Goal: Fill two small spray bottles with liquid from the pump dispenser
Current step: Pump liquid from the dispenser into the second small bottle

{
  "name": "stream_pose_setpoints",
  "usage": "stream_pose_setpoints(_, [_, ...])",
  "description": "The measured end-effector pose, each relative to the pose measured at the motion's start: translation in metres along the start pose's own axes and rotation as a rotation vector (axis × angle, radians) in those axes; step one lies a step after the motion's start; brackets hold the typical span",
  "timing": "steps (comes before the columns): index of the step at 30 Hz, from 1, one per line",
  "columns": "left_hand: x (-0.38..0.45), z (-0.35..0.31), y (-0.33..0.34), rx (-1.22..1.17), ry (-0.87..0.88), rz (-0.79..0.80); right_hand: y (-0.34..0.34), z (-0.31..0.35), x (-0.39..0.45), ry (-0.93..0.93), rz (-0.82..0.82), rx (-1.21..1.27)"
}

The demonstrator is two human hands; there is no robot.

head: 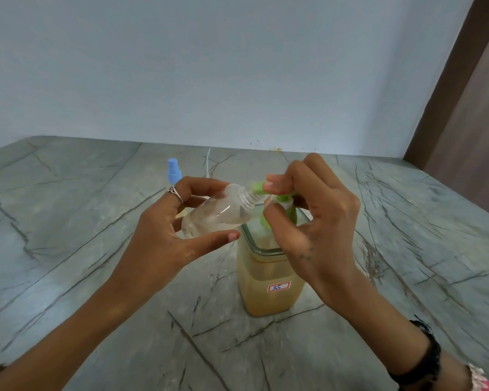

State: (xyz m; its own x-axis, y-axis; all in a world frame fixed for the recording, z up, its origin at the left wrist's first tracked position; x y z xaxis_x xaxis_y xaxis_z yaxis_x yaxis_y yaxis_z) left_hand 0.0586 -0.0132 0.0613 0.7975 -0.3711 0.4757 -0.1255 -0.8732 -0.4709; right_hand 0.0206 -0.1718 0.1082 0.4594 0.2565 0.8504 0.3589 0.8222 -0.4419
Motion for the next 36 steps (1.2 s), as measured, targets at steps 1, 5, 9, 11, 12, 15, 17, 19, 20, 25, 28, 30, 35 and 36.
stream_pose_setpoints(1, [0.000,0.000,0.000,0.007,0.000,0.002,0.000,0.000,0.001,0.004,-0.002,0.007])
stream_pose_setpoints(5, [0.000,-0.001,0.000,0.023,-0.002,0.009,0.001,-0.001,-0.004,-0.003,-0.001,-0.009])
stream_pose_setpoints(9, [0.000,-0.004,-0.001,0.026,0.009,-0.009,0.004,0.000,-0.007,-0.010,0.015,-0.011])
stream_pose_setpoints(11, [0.000,-0.005,-0.002,0.016,0.014,-0.019,0.004,-0.001,-0.007,-0.015,0.020,0.008])
stream_pose_setpoints(12, [0.000,-0.006,-0.002,0.012,0.015,-0.021,0.004,-0.002,-0.007,-0.014,0.020,0.019])
stream_pose_setpoints(15, [0.000,-0.005,-0.003,0.010,0.010,-0.021,0.003,-0.004,-0.008,-0.012,0.010,0.035])
stream_pose_setpoints(17, [0.000,-0.005,-0.003,0.015,0.006,-0.021,0.001,-0.004,-0.007,-0.004,-0.004,0.045])
stream_pose_setpoints(19, [0.000,-0.004,-0.003,0.019,0.002,-0.015,0.000,-0.006,-0.002,0.021,-0.007,0.055])
stream_pose_setpoints(20, [0.000,-0.003,-0.002,0.023,0.000,-0.009,0.000,-0.006,0.000,0.033,-0.002,0.061])
stream_pose_setpoints(25, [0.000,-0.001,-0.002,0.021,0.005,-0.003,0.000,-0.006,0.001,0.041,-0.003,0.065])
stream_pose_setpoints(28, [0.000,-0.003,-0.001,-0.001,0.008,-0.003,0.002,-0.004,-0.003,0.035,-0.002,0.032])
stream_pose_setpoints(30, [-0.001,-0.003,-0.001,-0.013,0.007,-0.014,0.002,-0.003,-0.005,0.024,0.002,0.033])
stream_pose_setpoints(35, [-0.001,-0.004,-0.003,0.001,0.003,-0.023,0.003,-0.006,-0.010,-0.005,0.003,0.059])
stream_pose_setpoints(36, [-0.001,-0.004,-0.003,0.001,0.004,-0.022,0.004,-0.007,-0.012,-0.010,0.001,0.070])
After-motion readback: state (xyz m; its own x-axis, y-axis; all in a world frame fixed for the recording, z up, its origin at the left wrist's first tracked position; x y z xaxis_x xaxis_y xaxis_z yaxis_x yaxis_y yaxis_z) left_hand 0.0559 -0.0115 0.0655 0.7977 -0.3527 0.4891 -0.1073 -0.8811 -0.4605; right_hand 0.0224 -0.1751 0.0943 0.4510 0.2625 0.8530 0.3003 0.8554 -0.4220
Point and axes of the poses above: each hand's wrist, its own x-axis towards the middle knuckle, its own y-axis out of the palm, z = x × y, the point moved 10 cm from there along x, towards the middle knuckle, and after that the axes turned 15 degrees about z, right-handed, at the moved point
